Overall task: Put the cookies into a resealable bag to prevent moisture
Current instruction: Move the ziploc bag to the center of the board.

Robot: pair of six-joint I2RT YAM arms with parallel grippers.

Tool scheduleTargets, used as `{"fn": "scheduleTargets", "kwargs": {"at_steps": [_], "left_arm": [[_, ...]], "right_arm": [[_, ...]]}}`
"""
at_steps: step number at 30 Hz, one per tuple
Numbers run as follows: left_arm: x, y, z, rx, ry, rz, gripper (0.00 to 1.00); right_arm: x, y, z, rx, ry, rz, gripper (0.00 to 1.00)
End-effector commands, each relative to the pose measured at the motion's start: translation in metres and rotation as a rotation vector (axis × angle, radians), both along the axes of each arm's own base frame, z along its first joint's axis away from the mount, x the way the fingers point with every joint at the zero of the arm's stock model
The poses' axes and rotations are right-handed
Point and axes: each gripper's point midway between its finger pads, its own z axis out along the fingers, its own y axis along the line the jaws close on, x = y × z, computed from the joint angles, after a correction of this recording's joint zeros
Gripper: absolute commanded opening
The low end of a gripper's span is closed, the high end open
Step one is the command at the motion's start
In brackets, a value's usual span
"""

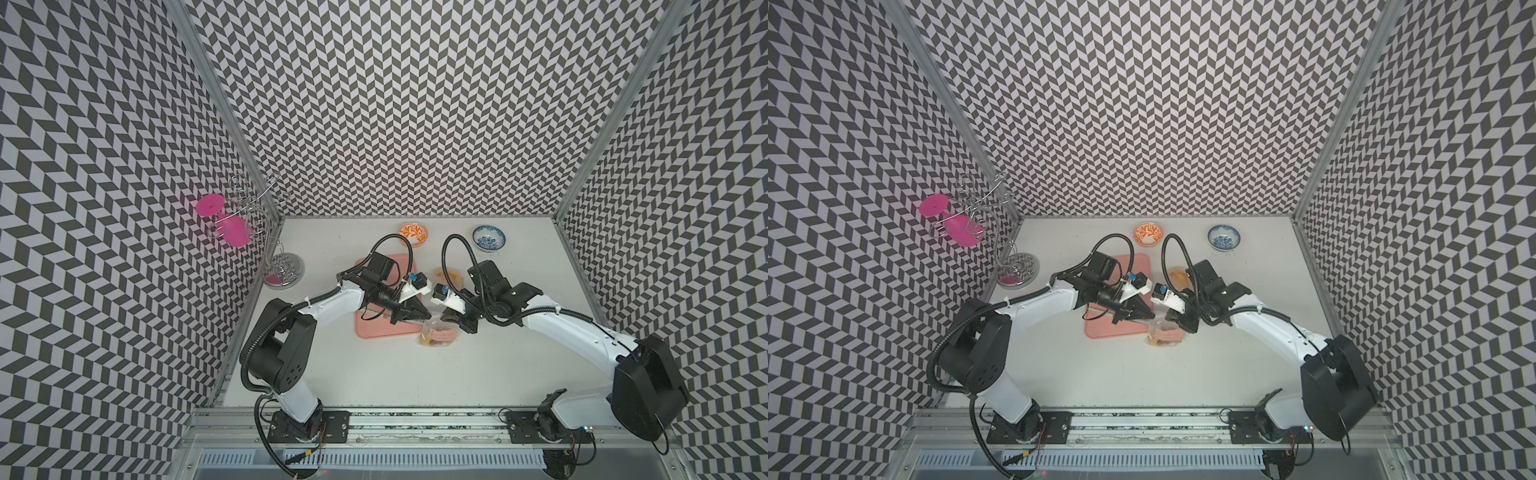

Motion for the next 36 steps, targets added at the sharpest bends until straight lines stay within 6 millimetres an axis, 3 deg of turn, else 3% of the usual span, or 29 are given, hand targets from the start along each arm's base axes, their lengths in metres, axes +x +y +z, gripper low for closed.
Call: {"fn": "scheduleTargets", "kwargs": {"at_steps": [1, 4, 6, 9, 11, 12, 14, 17, 21, 23, 24, 27, 29, 30, 34, 36], "left_arm": [[0.001, 0.002, 0.006, -0.006, -0.024, -0.01, 0.0], [0.003, 0.004, 0.004, 0.001, -0.018, -0.006, 0.0], [0.005, 0.005, 0.003, 0.005, -0.016, -0.002, 0.0], [0.007, 0.007, 0.003, 0.011, -0.023, 0.008, 0.0], [0.009, 0.009, 0.002, 0.015, -0.025, 0.015, 0.0], [0.01, 0.009, 0.003, 0.015, -0.025, 0.018, 0.0], [0.011, 0.01, 0.002, 0.013, -0.024, 0.019, 0.0], [0.011, 0.009, 0.001, 0.014, -0.019, 0.017, 0.0], [0.012, 0.009, 0.001, 0.017, -0.018, 0.019, 0.0], [0.013, 0.01, 0.001, 0.019, -0.021, 0.023, 0.0], [0.013, 0.01, 0.002, 0.015, -0.021, 0.023, 0.0], [0.013, 0.01, 0.003, 0.008, -0.019, 0.019, 0.0], [0.012, 0.01, 0.003, 0.009, -0.016, 0.019, 0.0], [0.012, 0.011, 0.002, 0.011, -0.016, 0.022, 0.0], [0.014, 0.012, 0.002, 0.013, -0.019, 0.03, 0.0], [0.014, 0.013, 0.001, 0.016, -0.02, 0.032, 0.0]], "right_arm": [[0.006, -0.008, 0.011, -0.009, -0.036, -0.042, 0.17], [0.009, -0.01, 0.014, 0.009, -0.012, -0.059, 0.1], [0.011, -0.011, 0.018, 0.021, -0.006, -0.072, 0.0], [0.012, -0.016, 0.015, 0.011, -0.003, -0.087, 0.0], [0.012, -0.024, 0.012, -0.014, -0.013, -0.114, 0.15], [0.011, -0.027, 0.011, -0.02, -0.013, -0.12, 0.17], [0.011, -0.033, 0.011, -0.023, -0.021, -0.146, 0.15], [0.011, -0.038, 0.012, -0.02, -0.006, -0.169, 0.0], [0.01, -0.042, 0.008, -0.029, 0.004, -0.183, 0.01], [0.008, -0.047, 0.002, -0.046, -0.005, -0.193, 0.18], [0.007, -0.049, 0.0, -0.055, -0.008, -0.194, 0.21], [0.01, -0.053, -0.005, -0.077, -0.013, -0.21, 0.18], [0.013, -0.053, -0.003, -0.08, -0.014, -0.225, 0.01], [0.015, -0.052, -0.001, -0.074, -0.013, -0.229, 0.0], [0.016, -0.057, -0.001, -0.085, -0.015, -0.252, 0.0], [0.017, -0.06, 0.001, -0.083, -0.021, -0.272, 0.1]]}}
